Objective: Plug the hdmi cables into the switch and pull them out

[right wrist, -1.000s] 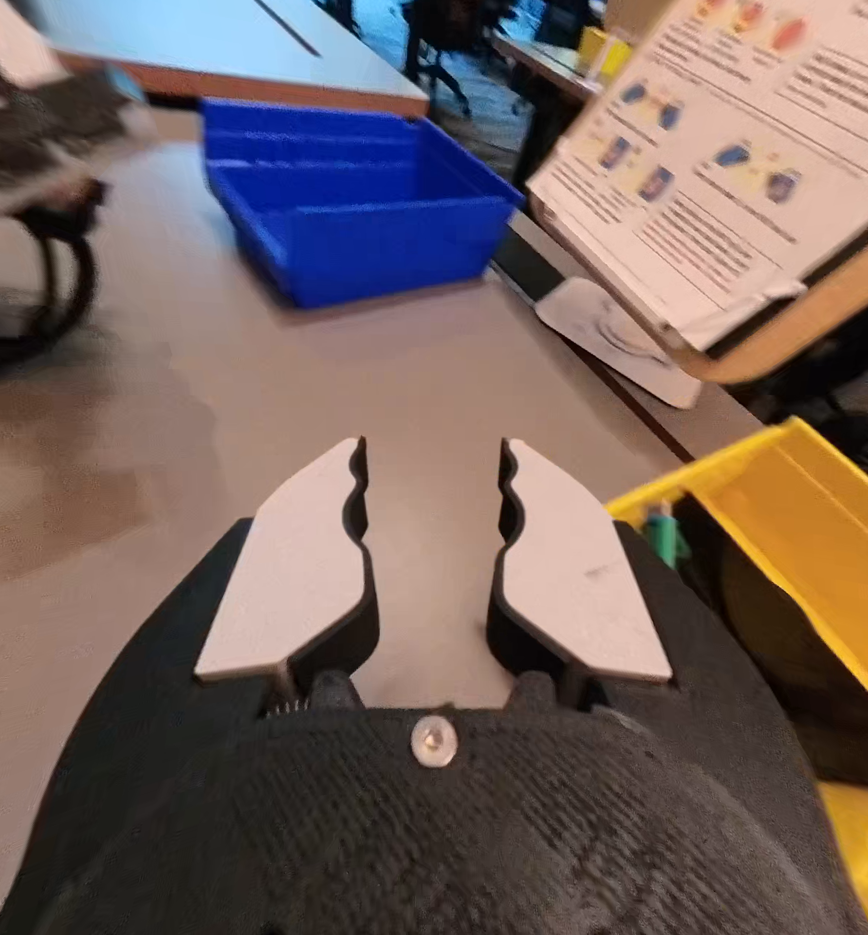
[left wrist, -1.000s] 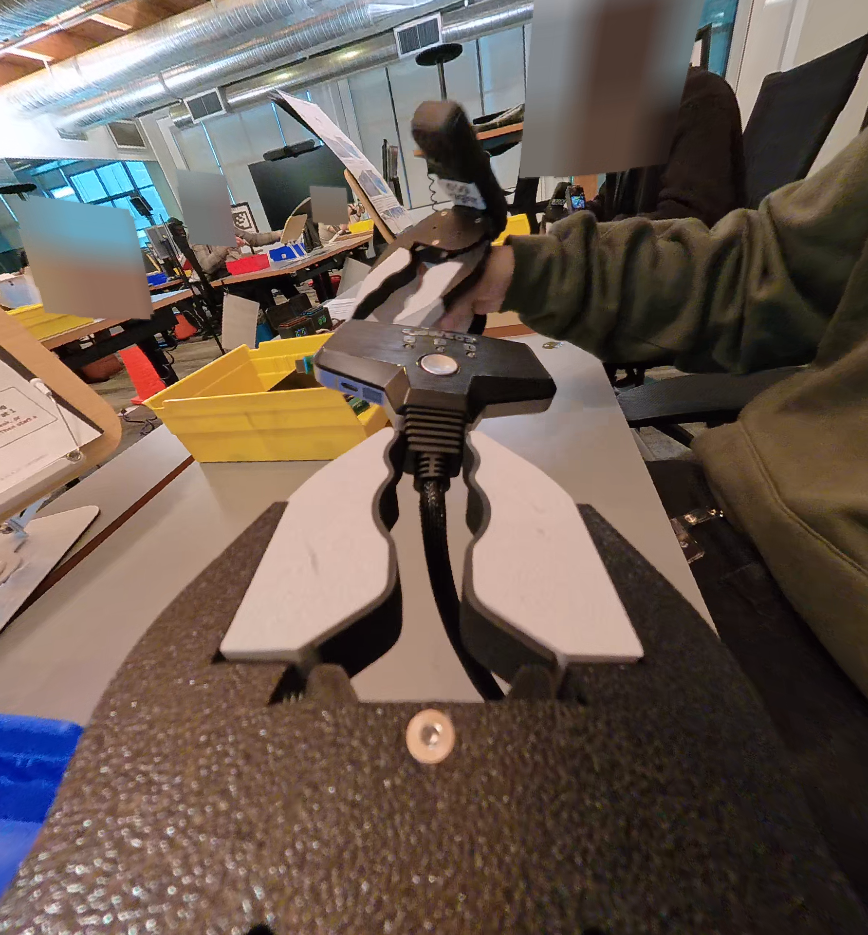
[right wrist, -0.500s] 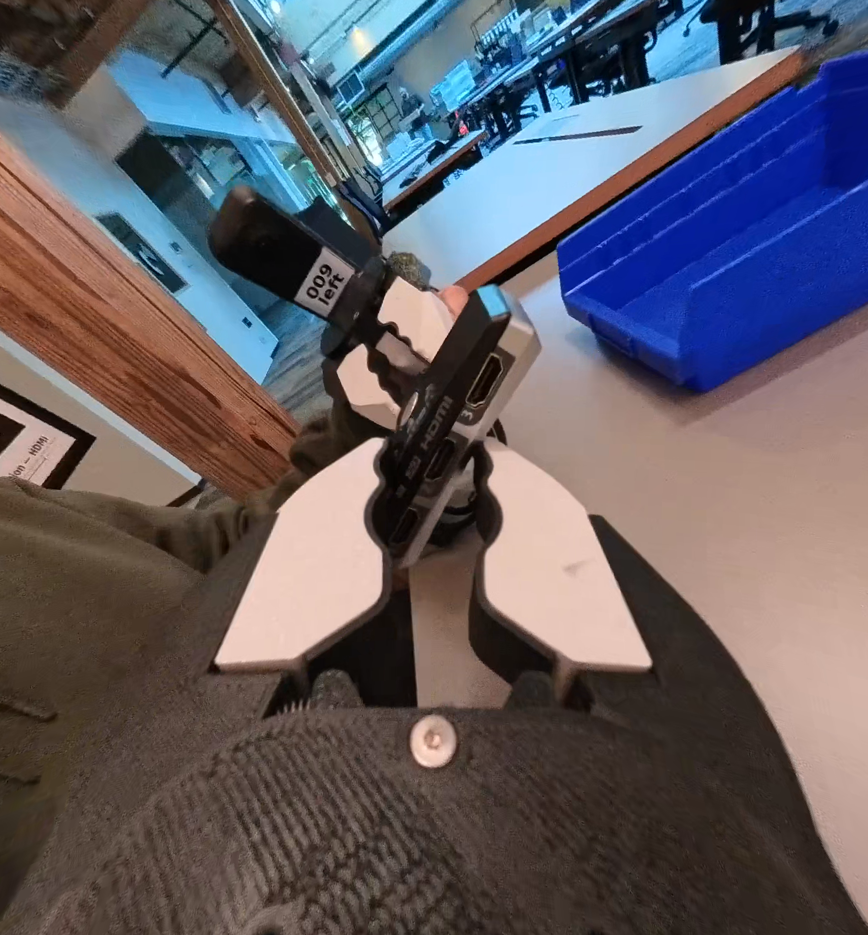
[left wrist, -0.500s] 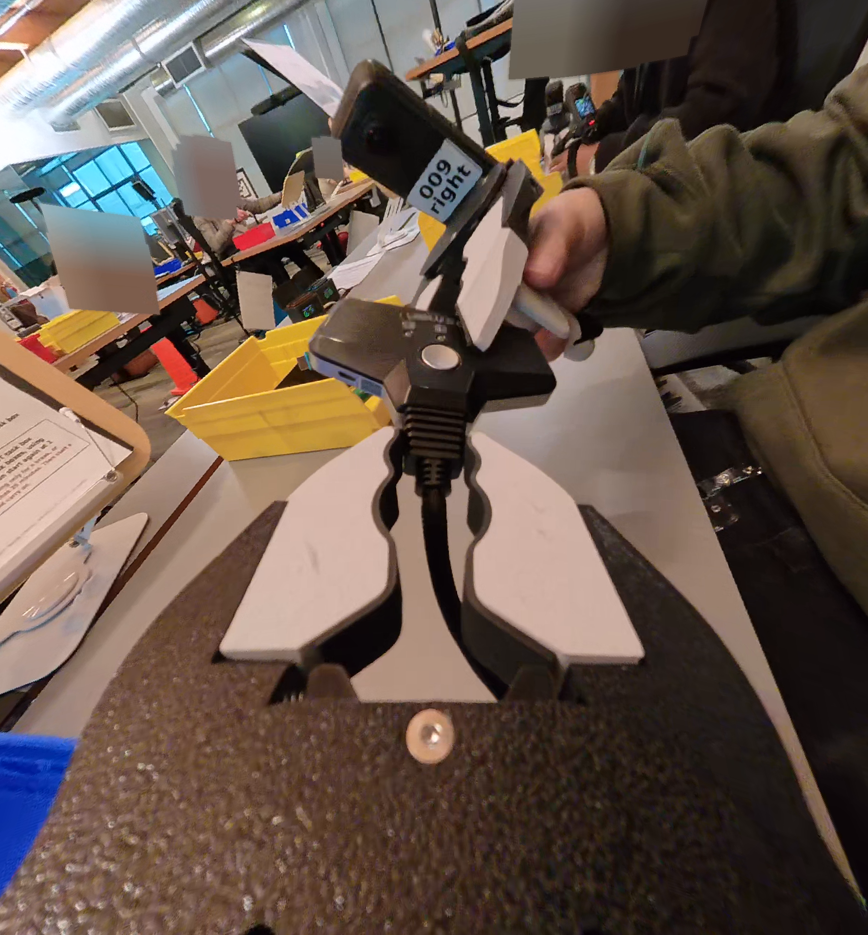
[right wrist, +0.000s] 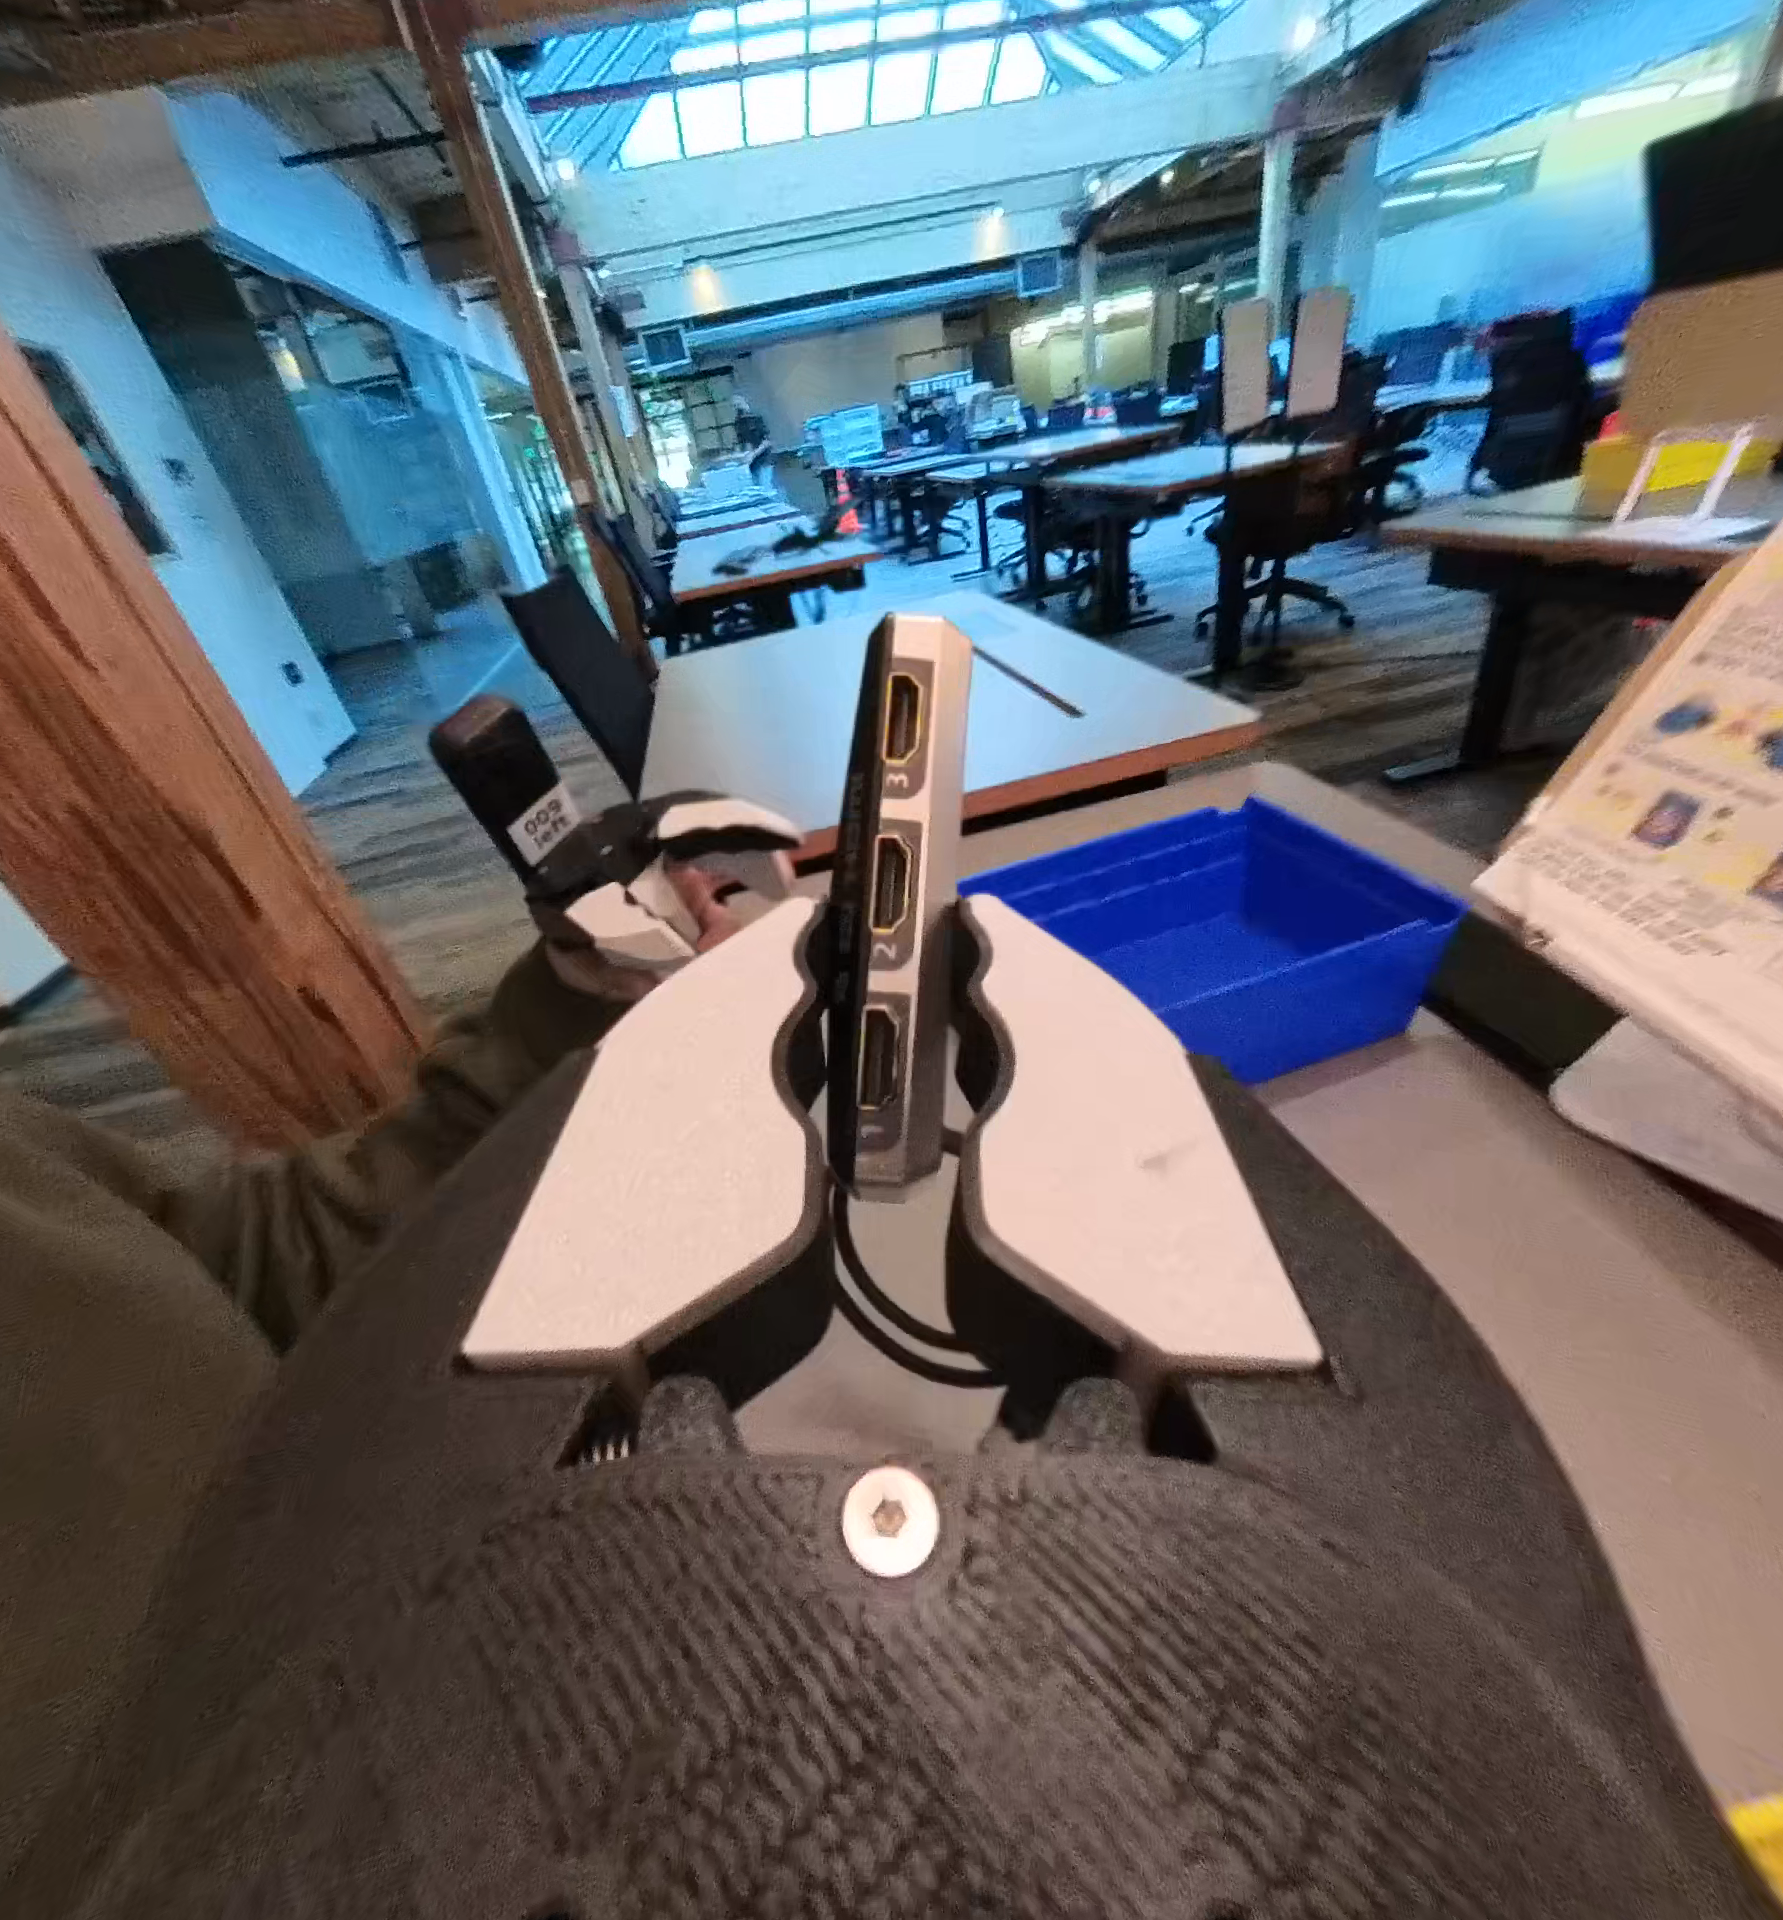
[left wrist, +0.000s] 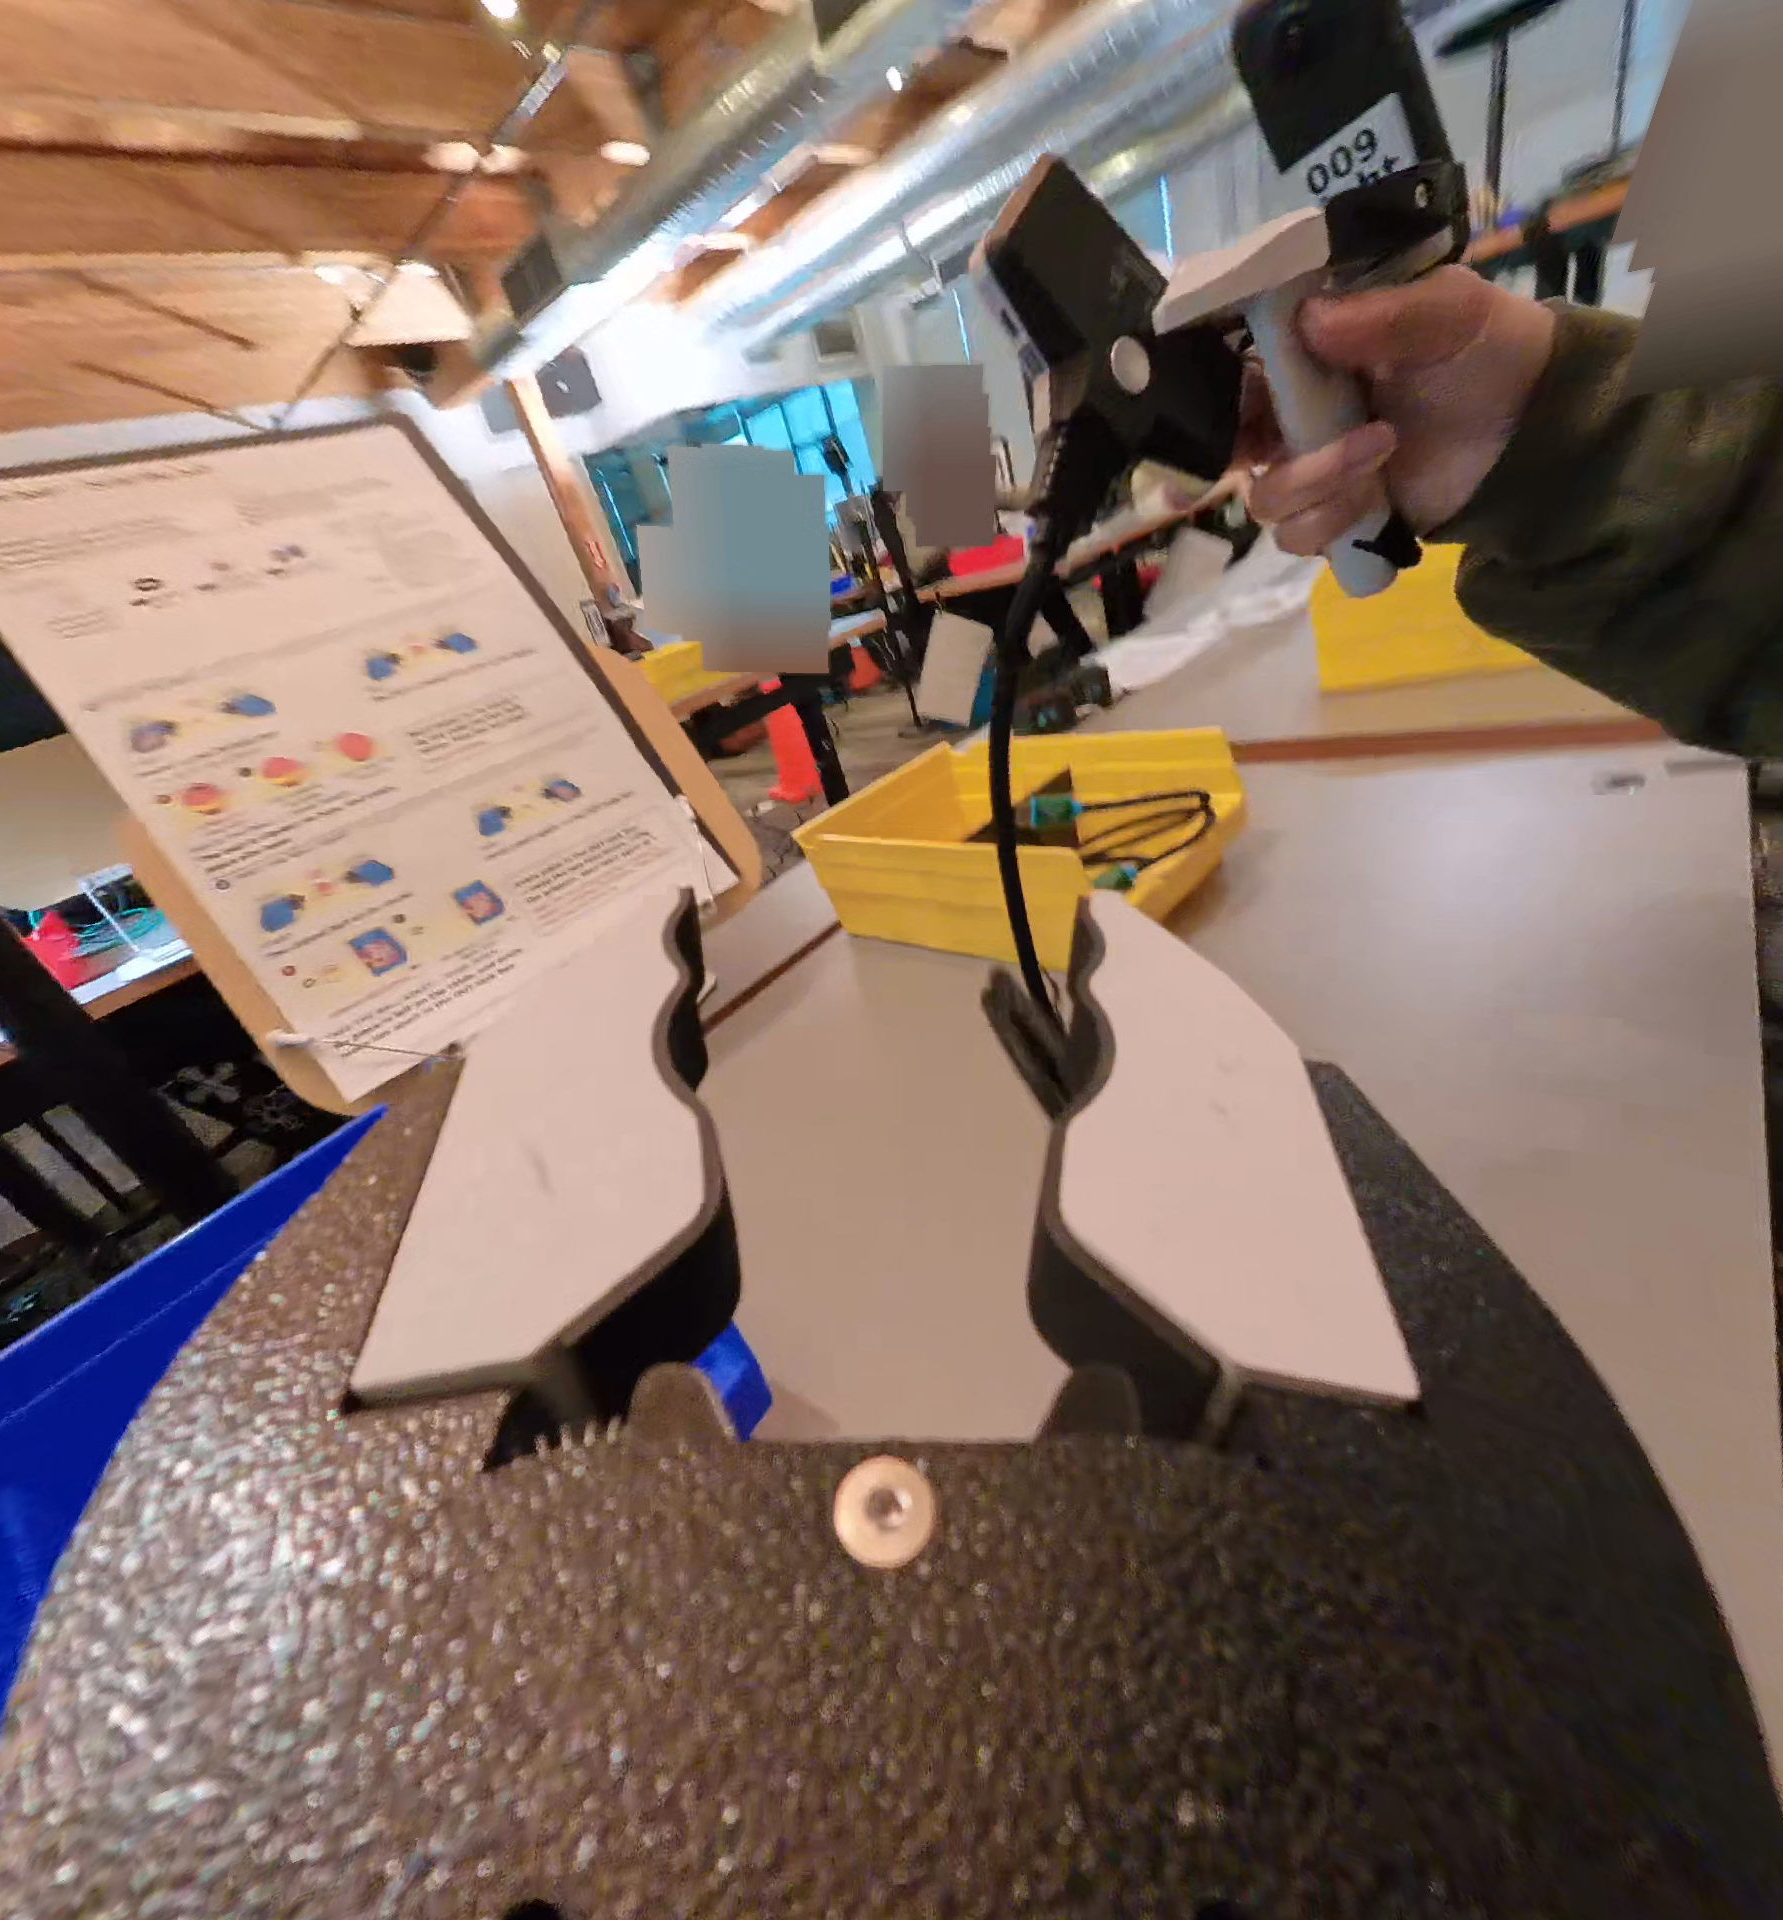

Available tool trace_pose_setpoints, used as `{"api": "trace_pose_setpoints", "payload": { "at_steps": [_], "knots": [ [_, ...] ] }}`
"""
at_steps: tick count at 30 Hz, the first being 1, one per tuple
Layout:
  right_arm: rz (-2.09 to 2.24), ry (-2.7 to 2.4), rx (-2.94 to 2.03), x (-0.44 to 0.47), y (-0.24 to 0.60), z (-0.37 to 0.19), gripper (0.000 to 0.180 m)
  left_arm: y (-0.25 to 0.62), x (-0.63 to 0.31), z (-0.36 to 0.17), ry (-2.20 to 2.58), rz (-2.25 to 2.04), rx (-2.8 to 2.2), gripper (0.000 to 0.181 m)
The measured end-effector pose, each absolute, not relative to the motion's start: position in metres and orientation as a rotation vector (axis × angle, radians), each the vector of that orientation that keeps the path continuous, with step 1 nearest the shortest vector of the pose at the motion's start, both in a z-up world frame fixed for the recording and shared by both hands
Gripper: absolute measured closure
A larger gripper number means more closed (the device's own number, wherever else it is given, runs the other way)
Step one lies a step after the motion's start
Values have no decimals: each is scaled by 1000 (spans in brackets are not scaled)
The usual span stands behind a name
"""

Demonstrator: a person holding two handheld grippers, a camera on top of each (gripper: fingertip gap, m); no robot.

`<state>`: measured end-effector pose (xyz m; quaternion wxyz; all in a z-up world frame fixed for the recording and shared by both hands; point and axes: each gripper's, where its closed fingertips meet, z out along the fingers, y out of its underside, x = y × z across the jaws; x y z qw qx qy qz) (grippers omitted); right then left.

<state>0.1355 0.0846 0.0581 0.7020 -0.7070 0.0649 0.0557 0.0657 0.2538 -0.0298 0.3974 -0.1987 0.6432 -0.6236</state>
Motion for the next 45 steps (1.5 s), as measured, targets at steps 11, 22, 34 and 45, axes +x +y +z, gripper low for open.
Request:
{"api": "trace_pose_setpoints", "payload": {
  "at_steps": [11, 22, 34, 45],
  "knots": [
    [-647, 407, -1627, 325, -29, 152, 158, 242, 86, -62, 1718, -1672, -566, 118],
    [-821, 481, -2027, 431, -64, -14, 158, 226, 99, -88, 1837, -1635, -567, 120],
    [-1285, -142, -2632, 464, -51, -139, 158, 217, 112, -117, 1936, -1615, -604, 123],
    [-683, 284, -2705, 457, -40, -195, 129, 212, 112, -124, 1971, -1649, -601, 124]
  ]
}}
